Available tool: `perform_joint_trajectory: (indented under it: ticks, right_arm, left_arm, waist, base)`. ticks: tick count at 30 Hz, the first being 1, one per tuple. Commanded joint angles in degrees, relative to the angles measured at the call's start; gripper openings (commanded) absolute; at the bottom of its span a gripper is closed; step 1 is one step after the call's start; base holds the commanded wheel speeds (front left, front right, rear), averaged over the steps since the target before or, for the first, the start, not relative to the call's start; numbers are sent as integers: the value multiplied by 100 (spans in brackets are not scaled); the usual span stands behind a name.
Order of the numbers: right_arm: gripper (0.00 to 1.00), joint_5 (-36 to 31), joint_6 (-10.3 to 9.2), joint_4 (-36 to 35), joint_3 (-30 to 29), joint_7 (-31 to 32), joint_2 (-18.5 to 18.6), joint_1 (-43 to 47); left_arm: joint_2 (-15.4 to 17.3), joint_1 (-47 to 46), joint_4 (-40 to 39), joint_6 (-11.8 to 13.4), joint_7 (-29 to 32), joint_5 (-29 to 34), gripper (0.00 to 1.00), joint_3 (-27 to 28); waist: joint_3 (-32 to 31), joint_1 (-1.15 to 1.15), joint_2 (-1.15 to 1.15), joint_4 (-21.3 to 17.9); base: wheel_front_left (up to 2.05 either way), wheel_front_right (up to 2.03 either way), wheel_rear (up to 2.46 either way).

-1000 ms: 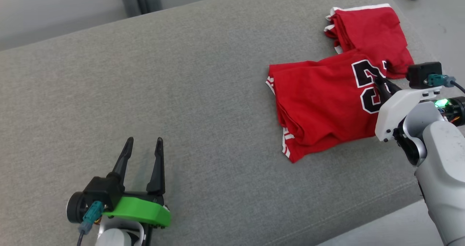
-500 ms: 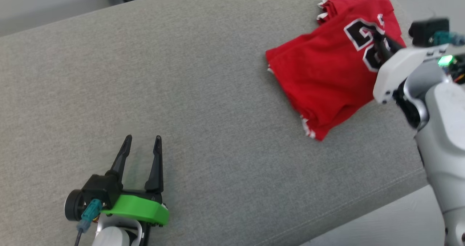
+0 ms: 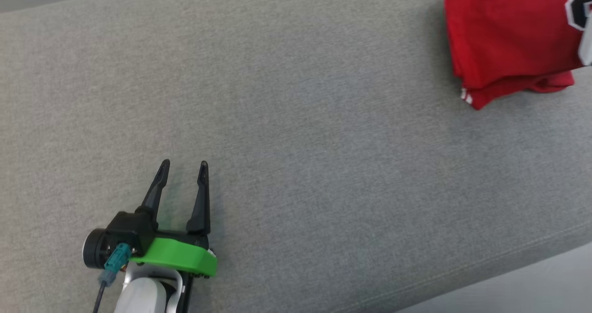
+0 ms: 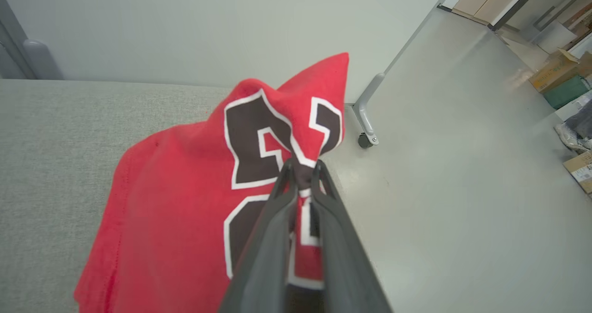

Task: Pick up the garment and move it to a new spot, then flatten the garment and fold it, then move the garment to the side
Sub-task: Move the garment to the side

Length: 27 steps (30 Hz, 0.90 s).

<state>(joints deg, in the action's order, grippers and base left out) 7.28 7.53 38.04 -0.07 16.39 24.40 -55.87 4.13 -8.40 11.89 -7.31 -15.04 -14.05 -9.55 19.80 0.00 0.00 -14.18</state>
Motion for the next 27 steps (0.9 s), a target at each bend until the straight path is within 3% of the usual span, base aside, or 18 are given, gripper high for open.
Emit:
perform_joint_trajectory:
  ticks: [1, 8, 9, 10, 18, 27]
  right_arm:
    - [0, -110, -10, 98, -71, -2, 128, -47]
    - [3, -599, -10, 591, -595, -247, 506, -58]
    - [44, -696, -10, 633, -712, -348, 500, -60]
    - [100, -851, -10, 685, -861, -471, 467, -45]
    - [100, -1592, -10, 1011, -1593, -1074, 49, 18]
    - [100, -1416, -10, 1189, -1109, -1916, -510, -51]
  left_arm:
    - [39, -112, -13, -32, -16, 12, 100, -18]
    - [98, -208, -66, -32, -16, 47, 100, -53]
    - [104, -218, -72, -32, -16, 51, 100, -58]
    - [111, -230, -74, -32, -16, 51, 100, -67]
    - [160, -219, -83, -33, -16, 62, 100, 42]
    - [178, -59, -85, -33, -16, 34, 100, 270]
  waist:
    - [165, 0, 0, 171]
    - [388, 0, 0, 345]
    - [411, 0, 0, 359]
    - [435, 0, 0, 377]
    - [376, 0, 0, 440]
    - [-112, 0, 0, 423]
  base:
    - [0, 0, 0]
    - [0, 0, 0]
    - [0, 0, 0]
    - [0, 0, 0]
    - [0, 0, 0]
    - [0, 0, 0]
